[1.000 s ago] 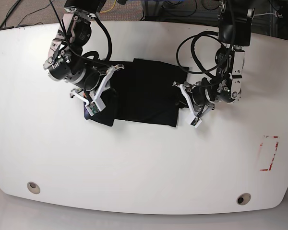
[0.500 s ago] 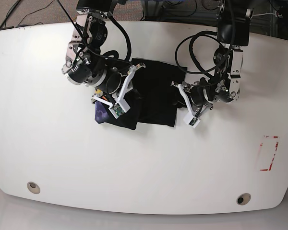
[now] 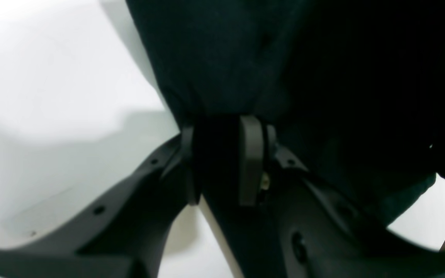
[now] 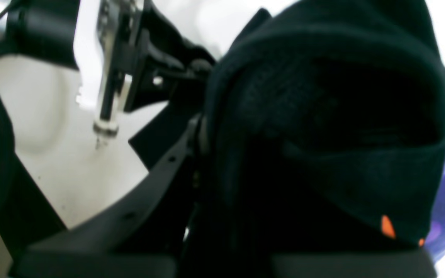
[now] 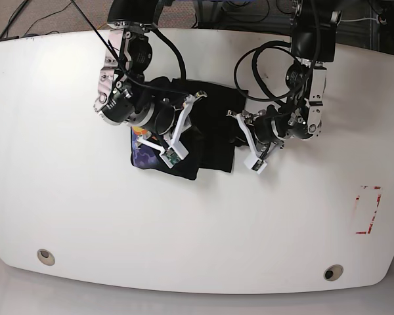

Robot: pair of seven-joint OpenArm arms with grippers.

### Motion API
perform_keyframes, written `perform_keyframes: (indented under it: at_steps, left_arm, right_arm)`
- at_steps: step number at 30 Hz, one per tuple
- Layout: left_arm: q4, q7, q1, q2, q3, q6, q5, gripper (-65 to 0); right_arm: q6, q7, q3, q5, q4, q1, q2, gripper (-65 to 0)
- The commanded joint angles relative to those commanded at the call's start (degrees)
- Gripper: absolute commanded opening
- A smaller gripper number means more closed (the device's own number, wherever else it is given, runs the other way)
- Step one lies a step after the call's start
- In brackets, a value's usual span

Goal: Layout the t-shirt on the table in an organized manner, then fold the t-shirt properly

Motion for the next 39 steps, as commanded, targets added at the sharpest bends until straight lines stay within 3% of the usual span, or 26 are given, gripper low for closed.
perform_keyframes:
  at_steps: [8,17,28,33,36,39]
  left_arm:
    - [0.0,0.0,0.0,0.1,0.0,0.0,0.0,-51.5]
    - [0.0,0.0,0.1,0.2,-0.1,0.0,-0.1,-51.5]
    - [0.0,0.0,0.4,0.2,-0.3,0.0,-0.1,-51.5]
    - [0.0,0.0,0.3,0.2,-0.3,0.0,-0.2,-51.5]
    - [0.0,0.0,0.2,0.2,-0.3,0.0,-0.4,-51.4]
    - [0.0,0.0,0.1,0.2,-0.3,0.0,-0.4,-51.2]
  right_arm:
    - [0.0,0.0,-0.2,0.1,0.0,0.4,0.0,-65.0]
    - [0.0,-0.1,-5.2,0.2,0.0,0.0,0.0,-65.0]
    - [0.0,0.0,-5.5,0.2,-1.1,0.5,0.0,-64.4]
    - [0.0,0.0,-5.5,0.2,-1.1,0.4,0.0,-58.8]
    - [0.0,0.0,-5.6,0.2,-1.1,0.4,0.0,-49.3]
    - [0.0,0.0,-6.3,0.8,-0.9,0.4,0.0,-34.2]
